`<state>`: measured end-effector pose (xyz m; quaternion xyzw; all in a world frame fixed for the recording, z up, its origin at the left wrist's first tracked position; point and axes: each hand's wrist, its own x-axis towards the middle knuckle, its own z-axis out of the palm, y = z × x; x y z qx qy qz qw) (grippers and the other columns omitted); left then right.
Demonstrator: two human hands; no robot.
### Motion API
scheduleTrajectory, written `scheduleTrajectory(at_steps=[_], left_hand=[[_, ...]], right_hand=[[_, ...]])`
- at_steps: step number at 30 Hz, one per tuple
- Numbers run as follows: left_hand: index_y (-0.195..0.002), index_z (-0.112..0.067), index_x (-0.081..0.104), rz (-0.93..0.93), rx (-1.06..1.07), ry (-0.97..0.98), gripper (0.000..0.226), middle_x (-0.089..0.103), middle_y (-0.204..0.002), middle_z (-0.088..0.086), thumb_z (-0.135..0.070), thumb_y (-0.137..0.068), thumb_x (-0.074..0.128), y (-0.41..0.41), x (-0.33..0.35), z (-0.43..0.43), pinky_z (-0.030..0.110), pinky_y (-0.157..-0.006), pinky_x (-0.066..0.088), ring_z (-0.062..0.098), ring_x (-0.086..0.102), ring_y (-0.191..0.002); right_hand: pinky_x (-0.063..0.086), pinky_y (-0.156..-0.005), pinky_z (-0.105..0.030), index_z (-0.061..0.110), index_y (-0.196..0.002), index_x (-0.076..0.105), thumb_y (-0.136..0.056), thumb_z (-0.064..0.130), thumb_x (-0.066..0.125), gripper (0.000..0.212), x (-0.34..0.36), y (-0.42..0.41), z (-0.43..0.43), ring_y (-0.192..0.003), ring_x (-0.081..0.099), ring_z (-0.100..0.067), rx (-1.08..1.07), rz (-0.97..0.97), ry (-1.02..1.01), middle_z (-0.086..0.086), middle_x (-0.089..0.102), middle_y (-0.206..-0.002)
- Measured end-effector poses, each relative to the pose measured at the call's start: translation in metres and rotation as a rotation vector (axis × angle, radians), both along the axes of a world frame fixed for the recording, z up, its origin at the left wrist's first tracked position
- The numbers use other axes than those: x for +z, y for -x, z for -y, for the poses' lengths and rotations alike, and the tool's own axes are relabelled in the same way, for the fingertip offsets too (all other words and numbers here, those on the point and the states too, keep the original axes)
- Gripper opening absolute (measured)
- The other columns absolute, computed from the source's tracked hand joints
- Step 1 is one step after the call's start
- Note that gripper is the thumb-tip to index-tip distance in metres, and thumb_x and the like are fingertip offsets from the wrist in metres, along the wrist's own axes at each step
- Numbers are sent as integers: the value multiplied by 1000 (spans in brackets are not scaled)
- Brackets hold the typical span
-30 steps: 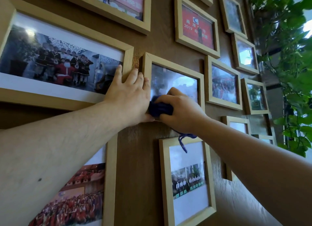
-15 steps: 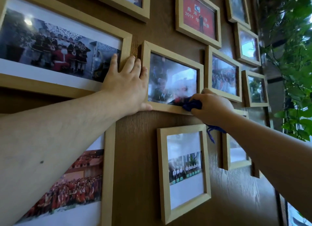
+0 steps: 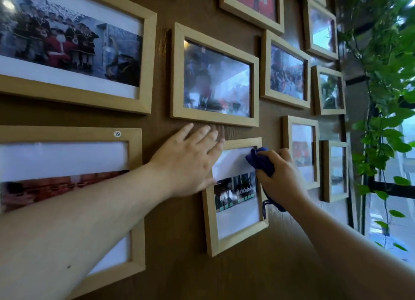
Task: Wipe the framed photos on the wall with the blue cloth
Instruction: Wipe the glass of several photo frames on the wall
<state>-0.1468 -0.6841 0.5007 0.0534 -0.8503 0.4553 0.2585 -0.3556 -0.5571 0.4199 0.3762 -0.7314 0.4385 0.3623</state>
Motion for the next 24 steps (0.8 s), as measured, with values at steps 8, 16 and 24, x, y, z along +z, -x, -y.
scheduleTrajectory(at_steps=[8, 16, 24], left_hand=[[-151, -14, -1, -7, 57, -53, 100, 6, -161, 12, -74, -81, 37, 15, -8, 15, 51, -119, 1, 29, 1, -147], [-151, -14, 2, -24, 20, -80, 94, 9, -161, 12, -65, -84, 45, 17, -9, 14, 53, -118, 2, 29, 2, -147], [-151, -12, 3, -43, 31, -48, 101, 11, -160, 13, -73, -80, 43, 20, -11, 18, 54, -118, 3, 30, 4, -147]], right_hand=[[52, -59, -34, 28, -127, 48, -81, 35, 58, 47, 0, -16, 22, -75, 52, -17, -24, -31, -18, 4, 39, -109], [42, -53, -27, 26, -124, 52, -77, 34, 67, 49, -11, -45, 37, -69, 53, -17, 94, -324, -177, -4, 47, -115], [55, -65, -41, 34, -124, 45, -80, 33, 61, 46, -27, -4, 15, -79, 53, -16, -75, -59, -92, 4, 40, -110]])
